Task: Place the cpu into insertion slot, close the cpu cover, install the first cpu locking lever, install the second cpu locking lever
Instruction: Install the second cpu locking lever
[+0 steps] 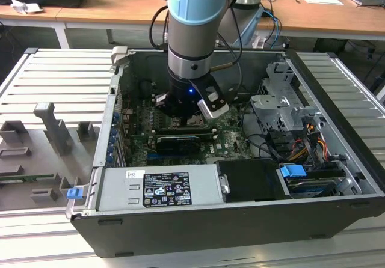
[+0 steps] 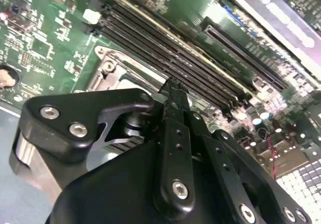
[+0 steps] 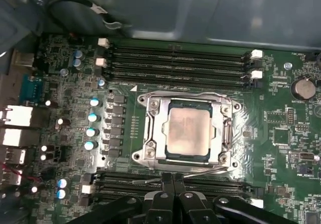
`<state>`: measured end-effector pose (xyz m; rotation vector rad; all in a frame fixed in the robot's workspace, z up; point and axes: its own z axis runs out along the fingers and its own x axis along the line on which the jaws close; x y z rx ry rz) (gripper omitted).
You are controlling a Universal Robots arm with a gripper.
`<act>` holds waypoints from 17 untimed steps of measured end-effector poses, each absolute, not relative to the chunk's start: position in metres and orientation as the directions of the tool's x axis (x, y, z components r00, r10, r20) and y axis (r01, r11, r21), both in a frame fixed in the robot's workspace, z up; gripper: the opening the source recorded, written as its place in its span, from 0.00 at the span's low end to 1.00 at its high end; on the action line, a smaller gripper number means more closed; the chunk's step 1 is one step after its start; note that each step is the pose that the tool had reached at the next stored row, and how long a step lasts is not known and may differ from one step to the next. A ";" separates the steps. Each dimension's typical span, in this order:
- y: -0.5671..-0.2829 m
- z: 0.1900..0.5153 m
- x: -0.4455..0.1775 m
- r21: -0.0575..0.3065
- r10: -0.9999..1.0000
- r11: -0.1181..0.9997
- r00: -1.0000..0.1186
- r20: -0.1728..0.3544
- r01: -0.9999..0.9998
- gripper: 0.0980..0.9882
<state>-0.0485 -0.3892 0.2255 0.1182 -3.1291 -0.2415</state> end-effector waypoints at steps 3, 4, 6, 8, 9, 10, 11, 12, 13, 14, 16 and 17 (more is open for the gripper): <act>-0.391 0.224 -0.057 0.173 -0.075 0.982 -0.997 -0.006 -0.075 0.01; -0.391 0.223 -0.058 0.175 -0.075 0.982 -0.997 -0.007 -0.075 0.01; -0.391 0.220 -0.060 0.180 -0.075 0.981 -0.997 -0.007 -0.075 0.01; -0.391 0.215 -0.060 0.181 -0.075 0.981 -0.997 -0.007 -0.075 0.01; -0.392 0.213 -0.061 0.184 -0.075 0.980 -0.997 -0.007 -0.075 0.01; -0.394 0.212 -0.062 0.192 -0.075 0.979 -0.997 -0.008 -0.075 0.01; -0.394 0.212 -0.063 0.194 -0.075 0.978 -0.997 -0.008 -0.075 0.01; -0.395 0.211 -0.063 0.195 -0.075 0.978 -0.997 -0.008 -0.075 0.01; -0.396 0.211 -0.065 0.199 -0.075 0.977 -0.997 -0.008 -0.075 0.01; -0.397 0.210 -0.066 0.204 -0.075 0.976 -0.997 -0.009 -0.075 0.01; -0.399 0.210 -0.068 0.215 -0.074 0.974 -0.997 -0.010 -0.075 0.01; -0.400 0.210 -0.070 0.219 -0.075 0.973 -0.997 -0.011 -0.075 0.01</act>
